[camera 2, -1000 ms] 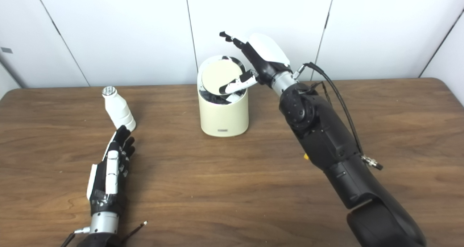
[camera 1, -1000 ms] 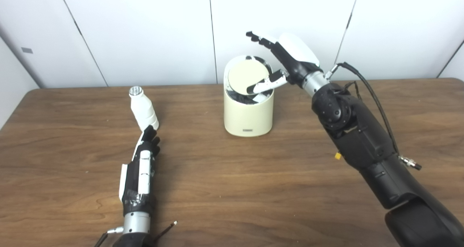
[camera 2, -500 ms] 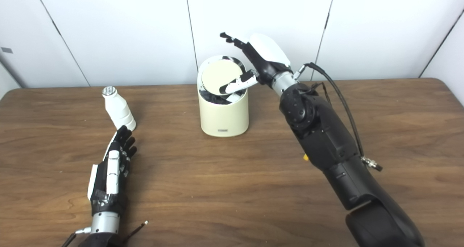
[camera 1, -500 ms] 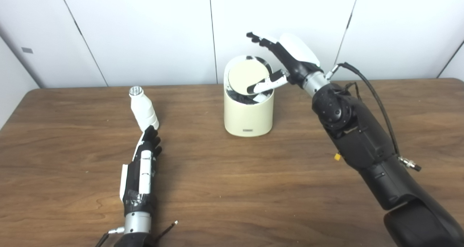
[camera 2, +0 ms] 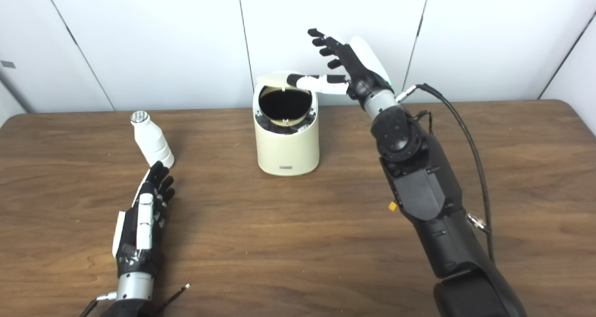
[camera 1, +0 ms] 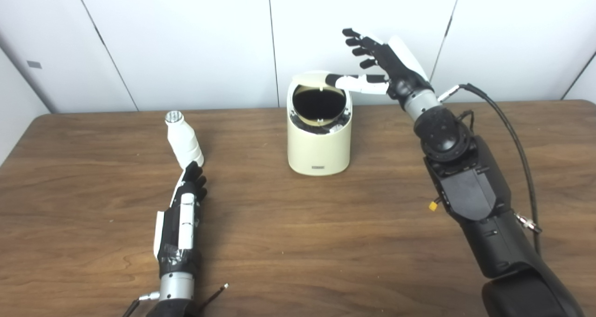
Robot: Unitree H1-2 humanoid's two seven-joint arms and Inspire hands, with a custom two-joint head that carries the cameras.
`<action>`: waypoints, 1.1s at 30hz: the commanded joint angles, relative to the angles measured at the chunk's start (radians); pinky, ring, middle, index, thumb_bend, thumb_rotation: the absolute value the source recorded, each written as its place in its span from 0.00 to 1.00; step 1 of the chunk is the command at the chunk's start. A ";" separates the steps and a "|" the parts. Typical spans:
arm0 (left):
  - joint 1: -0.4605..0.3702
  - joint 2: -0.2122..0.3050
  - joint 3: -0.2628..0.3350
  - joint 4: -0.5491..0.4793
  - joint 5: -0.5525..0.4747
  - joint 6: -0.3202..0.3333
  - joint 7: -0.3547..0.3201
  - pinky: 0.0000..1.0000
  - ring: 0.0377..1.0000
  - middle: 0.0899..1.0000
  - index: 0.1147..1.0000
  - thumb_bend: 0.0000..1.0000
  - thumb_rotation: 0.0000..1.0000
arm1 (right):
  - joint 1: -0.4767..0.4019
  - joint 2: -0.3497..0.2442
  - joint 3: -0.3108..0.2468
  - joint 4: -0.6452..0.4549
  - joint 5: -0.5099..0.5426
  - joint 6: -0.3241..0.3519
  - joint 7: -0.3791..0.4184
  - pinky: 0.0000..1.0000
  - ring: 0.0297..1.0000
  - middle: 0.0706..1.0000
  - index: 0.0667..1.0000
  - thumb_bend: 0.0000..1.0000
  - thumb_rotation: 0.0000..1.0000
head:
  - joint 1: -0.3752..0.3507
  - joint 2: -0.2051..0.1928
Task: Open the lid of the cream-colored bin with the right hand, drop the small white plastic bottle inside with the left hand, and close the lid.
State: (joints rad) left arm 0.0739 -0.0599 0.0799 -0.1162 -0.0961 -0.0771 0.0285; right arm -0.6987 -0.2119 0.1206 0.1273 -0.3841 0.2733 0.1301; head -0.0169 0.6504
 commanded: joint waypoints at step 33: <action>0.017 0.067 0.015 -0.001 -0.053 0.000 -0.042 0.97 0.95 0.95 0.96 0.43 0.89 | 0.487 0.054 -0.339 -0.312 0.594 0.040 0.072 1.00 1.00 1.00 0.99 0.60 0.93 | -0.021 0.022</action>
State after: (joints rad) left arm 0.0793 -0.0193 0.0805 -0.1237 -0.1419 -0.0622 -0.0057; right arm -0.1984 -0.1606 -0.2083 -0.1797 0.1762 0.3986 0.1888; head -0.0368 0.6719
